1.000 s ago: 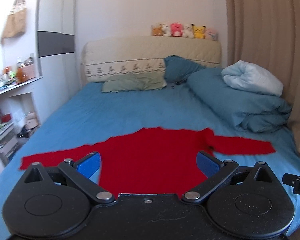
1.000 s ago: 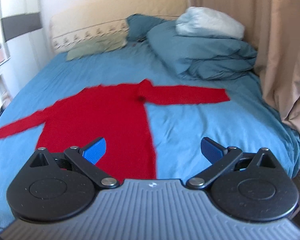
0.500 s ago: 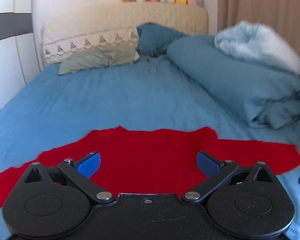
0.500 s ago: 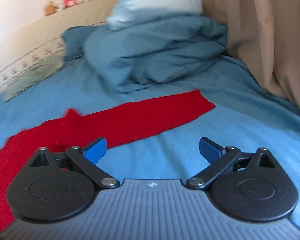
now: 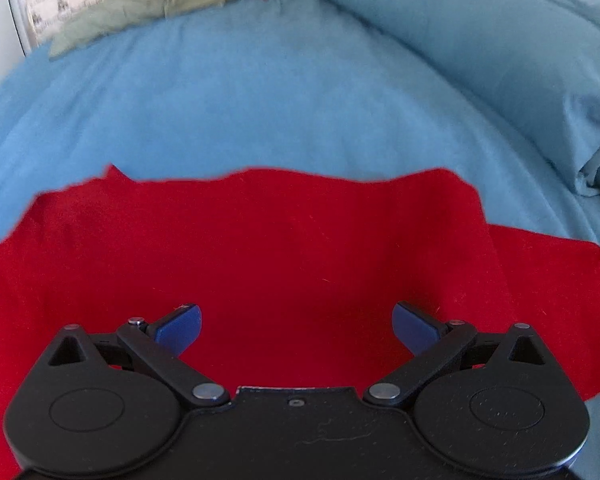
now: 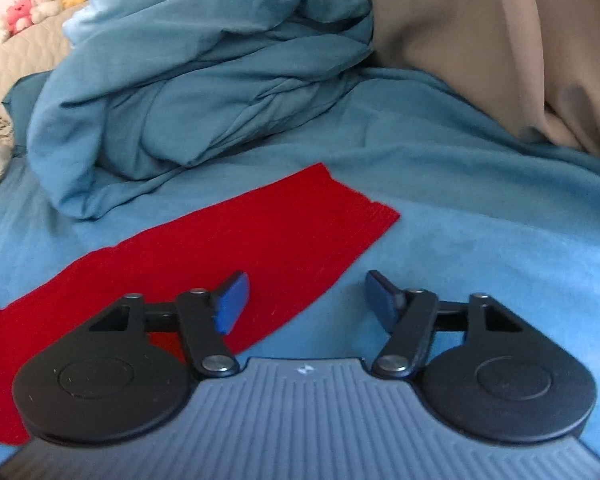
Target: Fold small clothes
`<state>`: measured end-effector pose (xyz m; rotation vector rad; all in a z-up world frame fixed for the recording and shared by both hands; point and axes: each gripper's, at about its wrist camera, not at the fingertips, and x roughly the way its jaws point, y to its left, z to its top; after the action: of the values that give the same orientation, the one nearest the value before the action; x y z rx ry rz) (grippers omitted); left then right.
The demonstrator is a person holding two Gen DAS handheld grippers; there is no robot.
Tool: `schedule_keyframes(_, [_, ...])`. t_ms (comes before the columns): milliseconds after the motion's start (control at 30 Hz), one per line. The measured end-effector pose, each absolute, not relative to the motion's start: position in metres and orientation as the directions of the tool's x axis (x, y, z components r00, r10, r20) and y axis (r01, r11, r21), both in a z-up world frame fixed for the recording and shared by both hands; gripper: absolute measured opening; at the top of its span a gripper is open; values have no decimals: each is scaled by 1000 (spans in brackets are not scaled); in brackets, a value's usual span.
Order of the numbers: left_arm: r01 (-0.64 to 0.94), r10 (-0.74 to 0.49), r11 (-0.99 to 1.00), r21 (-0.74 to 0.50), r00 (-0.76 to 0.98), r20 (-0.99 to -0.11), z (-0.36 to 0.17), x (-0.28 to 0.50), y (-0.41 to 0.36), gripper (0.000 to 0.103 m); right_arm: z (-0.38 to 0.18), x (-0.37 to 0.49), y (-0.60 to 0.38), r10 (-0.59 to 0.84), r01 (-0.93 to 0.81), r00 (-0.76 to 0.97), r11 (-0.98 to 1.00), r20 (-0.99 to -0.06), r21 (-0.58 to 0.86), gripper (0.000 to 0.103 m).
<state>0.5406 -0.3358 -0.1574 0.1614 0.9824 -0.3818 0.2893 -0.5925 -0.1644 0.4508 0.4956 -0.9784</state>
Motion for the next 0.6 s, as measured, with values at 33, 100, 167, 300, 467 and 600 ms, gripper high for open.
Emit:
schedule_keyframes(33, [380, -236, 924, -43, 477, -847, -161, 545, -339, 103, -165, 291, -595, -670, 869, 457, 476, -585, 134, 58])
schedule_keyframes(100, [362, -216, 931, -43, 452, -865, -167, 550, -341, 103, -165, 294, -600, -676, 882, 434, 455, -596, 125, 42])
schedule_keyframes(167, [354, -198, 935, -32, 444, -874, -171, 552, -341, 103, -163, 295, -603, -671, 889, 418, 441, -612, 124, 34])
schedule_keyframes(300, [364, -186, 931, -20, 427, -885, -168, 554, -342, 103, -155, 300, -606, -653, 888, 411, 446, -636, 117, 20])
schedule_keyframes(467, [340, -216, 938, -73, 406, -888, -148, 564, -319, 103, -119, 303, -601, -630, 864, 466, 476, -622, 165, 19])
schedule_keyframes(600, [332, -215, 941, -63, 448, -868, -117, 566, -279, 103, -61, 317, -574, -600, 789, 587, 573, -544, 219, 19])
